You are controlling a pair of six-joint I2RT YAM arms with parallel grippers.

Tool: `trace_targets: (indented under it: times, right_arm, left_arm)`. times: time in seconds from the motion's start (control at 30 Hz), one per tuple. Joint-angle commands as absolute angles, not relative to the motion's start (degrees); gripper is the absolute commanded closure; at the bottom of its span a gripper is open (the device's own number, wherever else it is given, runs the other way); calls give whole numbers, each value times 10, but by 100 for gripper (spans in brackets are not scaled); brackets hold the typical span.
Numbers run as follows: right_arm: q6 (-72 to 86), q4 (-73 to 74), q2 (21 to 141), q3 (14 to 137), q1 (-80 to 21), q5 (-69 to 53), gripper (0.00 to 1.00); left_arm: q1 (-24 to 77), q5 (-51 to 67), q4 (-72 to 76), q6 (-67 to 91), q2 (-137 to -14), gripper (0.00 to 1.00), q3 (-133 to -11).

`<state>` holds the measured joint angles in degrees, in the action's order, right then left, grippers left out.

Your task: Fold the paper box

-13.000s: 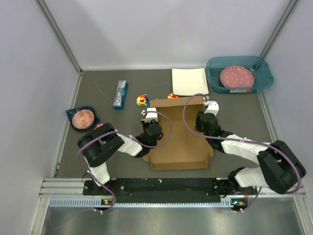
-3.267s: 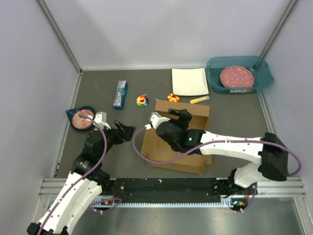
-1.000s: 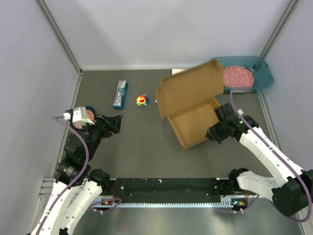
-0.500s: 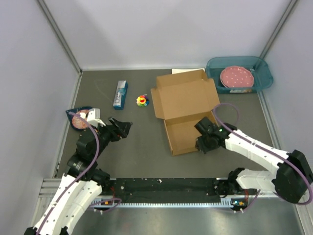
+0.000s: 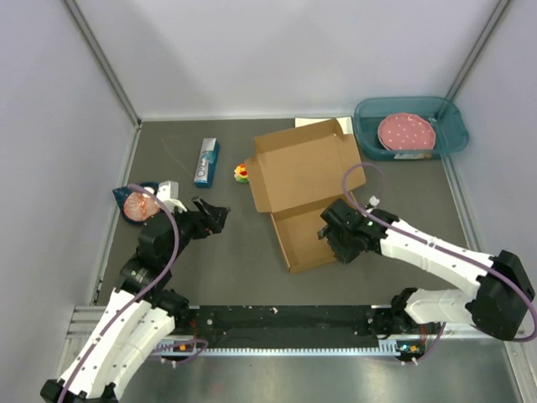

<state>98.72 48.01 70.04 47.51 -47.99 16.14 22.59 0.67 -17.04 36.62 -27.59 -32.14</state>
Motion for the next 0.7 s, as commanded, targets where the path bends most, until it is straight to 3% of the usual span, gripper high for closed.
trace_targets:
  times: [0.0,0.17,0.33,0.67]
  right_arm:
    - [798,495,658,536,-512,206,36]
    - [653,495,601,574,-528,252,37]
    - [497,455,543,578,-527,265,37]
    - [349,352,405,515,-527,241,37]
  left_arm:
    - [227,-53,-155,339,-298,11,-338]
    - [227,-136,-145,327,-348,10,-363]
    - [223,-177,-160,345,-517,8,-441]
    - [160,-65,-48,443,-787,20,-560]
